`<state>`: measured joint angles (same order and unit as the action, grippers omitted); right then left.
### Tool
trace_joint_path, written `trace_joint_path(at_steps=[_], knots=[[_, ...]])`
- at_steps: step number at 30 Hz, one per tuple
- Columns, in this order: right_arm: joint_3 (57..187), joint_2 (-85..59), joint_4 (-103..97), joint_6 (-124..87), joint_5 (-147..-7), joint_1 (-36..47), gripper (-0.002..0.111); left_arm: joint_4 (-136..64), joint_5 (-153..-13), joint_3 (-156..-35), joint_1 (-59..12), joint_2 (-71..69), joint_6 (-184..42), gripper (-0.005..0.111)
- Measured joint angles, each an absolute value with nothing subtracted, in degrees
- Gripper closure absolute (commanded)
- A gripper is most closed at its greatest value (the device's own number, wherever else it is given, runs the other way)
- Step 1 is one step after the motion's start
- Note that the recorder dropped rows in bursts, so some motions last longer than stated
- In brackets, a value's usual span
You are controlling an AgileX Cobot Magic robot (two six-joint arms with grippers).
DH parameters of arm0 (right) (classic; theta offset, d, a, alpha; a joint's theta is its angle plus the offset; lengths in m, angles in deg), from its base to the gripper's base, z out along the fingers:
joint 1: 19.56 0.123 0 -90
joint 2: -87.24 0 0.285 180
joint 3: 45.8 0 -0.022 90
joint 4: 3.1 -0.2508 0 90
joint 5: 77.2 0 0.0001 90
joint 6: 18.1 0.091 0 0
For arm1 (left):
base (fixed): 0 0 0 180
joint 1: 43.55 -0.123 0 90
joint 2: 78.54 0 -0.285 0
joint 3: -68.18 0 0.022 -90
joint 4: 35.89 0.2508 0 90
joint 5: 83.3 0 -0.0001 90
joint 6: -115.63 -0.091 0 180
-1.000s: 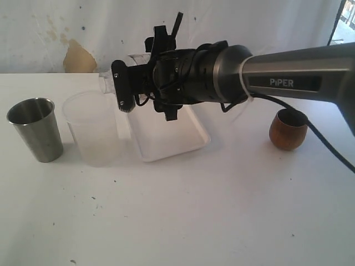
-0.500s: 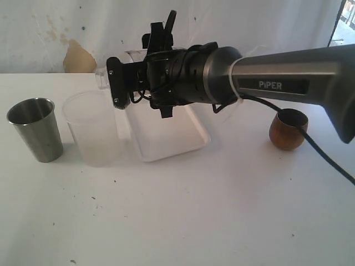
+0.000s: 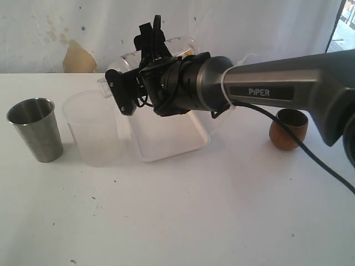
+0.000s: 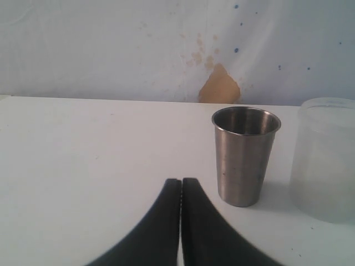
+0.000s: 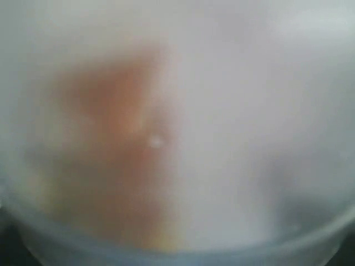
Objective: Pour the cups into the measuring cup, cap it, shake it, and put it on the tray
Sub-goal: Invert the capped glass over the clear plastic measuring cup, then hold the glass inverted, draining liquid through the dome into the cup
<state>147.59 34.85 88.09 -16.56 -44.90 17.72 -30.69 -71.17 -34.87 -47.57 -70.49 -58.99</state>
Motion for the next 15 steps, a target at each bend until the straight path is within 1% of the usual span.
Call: trace_joint_path(at_steps=[15], knots=[[147.59, 34.85, 90.65, -16.56, -45.03, 19.23, 0.108, -30.69, -71.17, -34.87, -47.57, -70.49, -58.99, 0.106]])
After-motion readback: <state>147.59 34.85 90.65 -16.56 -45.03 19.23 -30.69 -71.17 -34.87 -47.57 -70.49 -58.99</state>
